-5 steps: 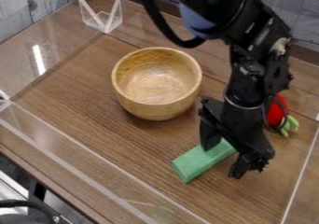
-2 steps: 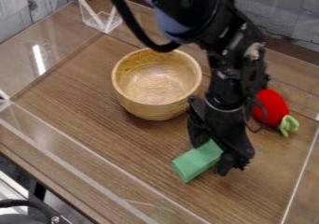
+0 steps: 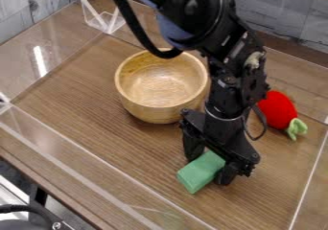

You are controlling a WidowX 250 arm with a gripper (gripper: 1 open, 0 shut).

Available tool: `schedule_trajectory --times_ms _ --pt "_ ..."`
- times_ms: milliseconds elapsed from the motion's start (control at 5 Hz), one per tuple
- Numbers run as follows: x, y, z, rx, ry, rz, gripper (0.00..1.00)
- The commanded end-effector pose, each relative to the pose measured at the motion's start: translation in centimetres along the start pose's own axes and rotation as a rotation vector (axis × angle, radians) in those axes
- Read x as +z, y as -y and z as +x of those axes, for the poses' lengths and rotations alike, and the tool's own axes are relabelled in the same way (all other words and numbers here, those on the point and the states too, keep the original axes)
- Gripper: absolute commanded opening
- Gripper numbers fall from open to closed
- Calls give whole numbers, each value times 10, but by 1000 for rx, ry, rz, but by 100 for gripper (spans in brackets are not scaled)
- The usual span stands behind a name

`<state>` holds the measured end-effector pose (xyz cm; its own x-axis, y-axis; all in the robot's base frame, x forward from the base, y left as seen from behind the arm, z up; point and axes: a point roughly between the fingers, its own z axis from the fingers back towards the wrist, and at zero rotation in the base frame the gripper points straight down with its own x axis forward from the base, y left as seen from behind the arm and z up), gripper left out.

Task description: Put the green object in the brown bowl

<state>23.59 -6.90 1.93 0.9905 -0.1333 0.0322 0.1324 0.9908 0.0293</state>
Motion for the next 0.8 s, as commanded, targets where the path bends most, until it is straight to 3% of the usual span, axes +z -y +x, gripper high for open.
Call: schedule_trajectory --times_ms 0,200,400,600 --pt "8 13 5 26 50 -12 100" --pt "9 24 3 53 60 -19 100" --pt "14 17 5 112 76 -26 0" --pt "19 10 8 157 93 -36 0"
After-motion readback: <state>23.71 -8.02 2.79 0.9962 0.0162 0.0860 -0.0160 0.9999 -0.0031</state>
